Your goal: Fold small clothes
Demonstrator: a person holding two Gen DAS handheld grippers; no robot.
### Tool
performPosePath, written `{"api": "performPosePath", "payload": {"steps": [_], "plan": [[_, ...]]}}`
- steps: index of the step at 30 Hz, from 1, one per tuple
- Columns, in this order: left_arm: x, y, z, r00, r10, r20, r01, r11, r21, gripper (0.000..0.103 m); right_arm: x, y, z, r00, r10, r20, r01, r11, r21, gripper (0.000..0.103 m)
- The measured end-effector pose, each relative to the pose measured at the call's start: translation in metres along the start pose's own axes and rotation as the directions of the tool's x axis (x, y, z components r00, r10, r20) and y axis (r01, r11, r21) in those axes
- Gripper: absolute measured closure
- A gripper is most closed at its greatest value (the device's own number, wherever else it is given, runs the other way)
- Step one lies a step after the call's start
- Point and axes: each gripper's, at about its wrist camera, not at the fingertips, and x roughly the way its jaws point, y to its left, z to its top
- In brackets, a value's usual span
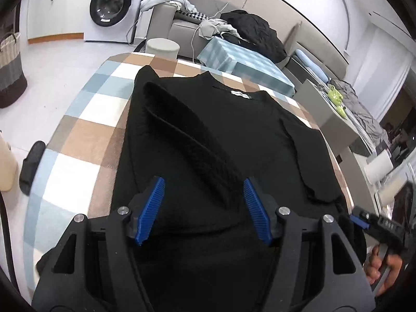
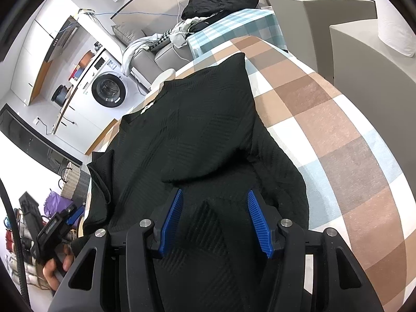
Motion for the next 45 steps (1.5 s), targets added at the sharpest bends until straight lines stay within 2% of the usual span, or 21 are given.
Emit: {"api": "performPosePath", "payload": {"steps": [4,7,9,10,11,12,13,14,16,19,20,21,22,24,25,29,34,39,41,45], "plan": [[0.027,0.002,0.014,1.000,-0.012,-0.016,0.011,0.998,-0.059,0.040,-0.003,-0.002,0.000,1.000,-0.002,-0.001,0.002,1.000,0.004,0.050],[0.048,-0.002,0.027,1.000,0.021,-0.017,-0.022,0.997,-0.075,0.029,-0.003,-0.003,-0.002,1.000,-0.003,-0.003,0.003,1.000,0.004,0.049],[0.062,-0.002,0.034,0.997,0.072,-0.029,-0.075,0.993,-0.093,0.030,-0.003,-0.004,-0.003,1.000,-0.004,-0.006,0.004,1.000,0.005,0.049],[0.068,0.000,0.038,0.996,0.085,-0.034,-0.089,0.990,-0.107,0.033,-0.002,-0.005,-0.004,1.000,-0.005,-0.008,0.005,1.000,0.006,0.049],[0.075,0.002,0.040,0.995,0.093,-0.033,-0.097,0.988,-0.123,0.040,-0.002,-0.006,-0.004,1.000,-0.006,-0.009,0.006,1.000,0.007,0.049],[0.080,0.004,0.042,0.993,0.106,-0.044,-0.111,0.985,-0.130,0.069,-0.002,-0.007,-0.004,1.000,-0.006,-0.010,0.006,1.000,0.009,0.049],[0.085,0.005,0.043,0.993,0.104,-0.061,-0.111,0.985,-0.129,0.092,-0.003,-0.009,-0.004,1.000,-0.006,-0.010,0.006,1.000,0.013,0.049],[0.090,0.004,0.045,0.993,0.095,-0.069,-0.103,0.987,-0.120,0.096,-0.003,-0.009,-0.004,1.000,-0.004,-0.009,0.005,1.000,0.014,0.049],[0.089,-0.002,0.047,0.996,0.090,-0.026,-0.092,0.991,-0.093,0.097,-0.004,-0.010,-0.005,1.000,-0.006,-0.007,0.006,1.000,0.013,0.049],[0.086,-0.033,0.052,1.000,0.021,0.012,-0.021,1.000,0.009,0.097,-0.006,-0.012,-0.005,1.000,-0.007,-0.007,0.008,1.000,0.013,0.049],[0.086,-0.047,0.054,1.000,-0.005,0.009,0.004,0.999,0.051,0.095,-0.006,-0.012,-0.005,1.000,-0.009,-0.006,0.009,1.000,0.015,0.049],[0.086,-0.056,0.053,1.000,-0.017,0.010,0.016,0.997,0.071,0.085,-0.006,-0.012,-0.005,1.000,-0.010,-0.007,0.010,1.000,0.015,0.049],[0.086,-0.063,0.053,1.000,-0.029,0.000,0.029,0.995,0.093,0.064,-0.006,-0.012,-0.004,1.000,-0.009,-0.007,0.010,1.000,0.015,0.049],[0.082,-0.071,0.050,1.000,-0.021,0.013,0.019,0.993,0.120,0.037,-0.007,-0.012,-0.004,1.000,-0.009,-0.004,0.009,1.000,0.017,0.049],[0.077,-0.071,0.049,0.999,-0.010,0.040,0.005,0.992,0.125,0.037,-0.008,-0.012,-0.004,1.000,-0.008,-0.003,0.009,1.000,0.017,0.049],[0.066,-0.060,0.047,0.999,0.030,0.037,-0.033,0.993,0.109,0.036,-0.008,-0.012,-0.004,1.000,-0.011,0.000,0.011,1.000,0.009,0.049],[0.028,-0.039,0.029,0.992,0.106,0.064,-0.111,0.990,0.085,0.035,-0.018,-0.011,-0.005,1.000,-0.009,0.020,0.009,1.000,-0.012,0.049],[-0.022,-0.006,-0.006,0.981,0.172,0.085,-0.178,0.981,0.074,0.027,-0.042,-0.015,-0.007,0.998,-0.016,0.056,0.020,0.998,-0.067,0.048],[-0.039,0.002,-0.018,0.976,0.194,0.096,-0.201,0.977,0.072,0.020,-0.051,-0.019,-0.010,0.998,-0.033,0.057,0.038,0.995,-0.092,0.046],[-0.073,0.025,-0.045,0.959,0.263,0.106,-0.271,0.960,0.064,0.019,-0.060,-0.022,-0.022,0.999,-0.041,0.017,0.043,0.984,-0.171,0.042]]}}
